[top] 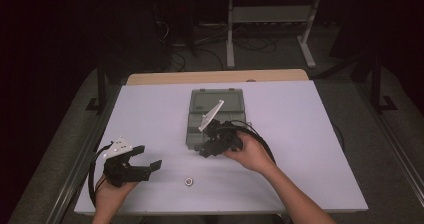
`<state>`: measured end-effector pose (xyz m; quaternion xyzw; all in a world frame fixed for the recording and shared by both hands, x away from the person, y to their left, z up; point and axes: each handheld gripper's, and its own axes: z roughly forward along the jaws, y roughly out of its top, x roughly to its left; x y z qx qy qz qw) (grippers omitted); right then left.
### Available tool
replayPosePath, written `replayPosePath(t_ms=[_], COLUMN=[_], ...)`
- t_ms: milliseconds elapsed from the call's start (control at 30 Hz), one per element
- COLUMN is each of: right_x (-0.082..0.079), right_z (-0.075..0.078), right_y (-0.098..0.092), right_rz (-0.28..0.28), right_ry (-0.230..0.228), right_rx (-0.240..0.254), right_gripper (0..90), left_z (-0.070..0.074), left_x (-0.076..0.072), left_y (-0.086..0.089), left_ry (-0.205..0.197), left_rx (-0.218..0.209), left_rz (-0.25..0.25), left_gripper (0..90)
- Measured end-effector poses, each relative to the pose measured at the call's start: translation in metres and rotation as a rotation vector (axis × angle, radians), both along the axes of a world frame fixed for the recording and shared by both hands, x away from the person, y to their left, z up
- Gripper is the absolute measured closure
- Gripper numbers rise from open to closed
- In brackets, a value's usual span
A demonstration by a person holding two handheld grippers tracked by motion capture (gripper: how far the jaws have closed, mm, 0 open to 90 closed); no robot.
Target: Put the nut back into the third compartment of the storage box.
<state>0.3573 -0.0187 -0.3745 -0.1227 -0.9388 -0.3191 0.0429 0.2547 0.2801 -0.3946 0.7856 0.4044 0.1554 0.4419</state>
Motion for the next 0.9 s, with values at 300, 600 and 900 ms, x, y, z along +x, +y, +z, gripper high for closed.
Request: replayPosePath(t_ms=[300,600,900], right_x=[0.023,0.041,0.066], right_z=[0.018,0.032,0.048], right_y=[-0.02,-0.034,-0.046], right_rz=[-0.063,-0.129,-0.201], right_ry=[0.013,0.0,-0.035], right_rx=[0.016,0.007,-0.002], right_gripper=[69.1,69.1,69.1], left_z=[0.0,0.0,0.0], left_x=[0.0,0.0,0.001], left_y=[0.0,0.0,0.001], left_ry=[-0.001,0.001,-0.002], left_rx=[0.005,-0.003,-0.005], left_rz=[-0.004,0.004,-0.001], left_gripper=[15.5,15.5,15.5])
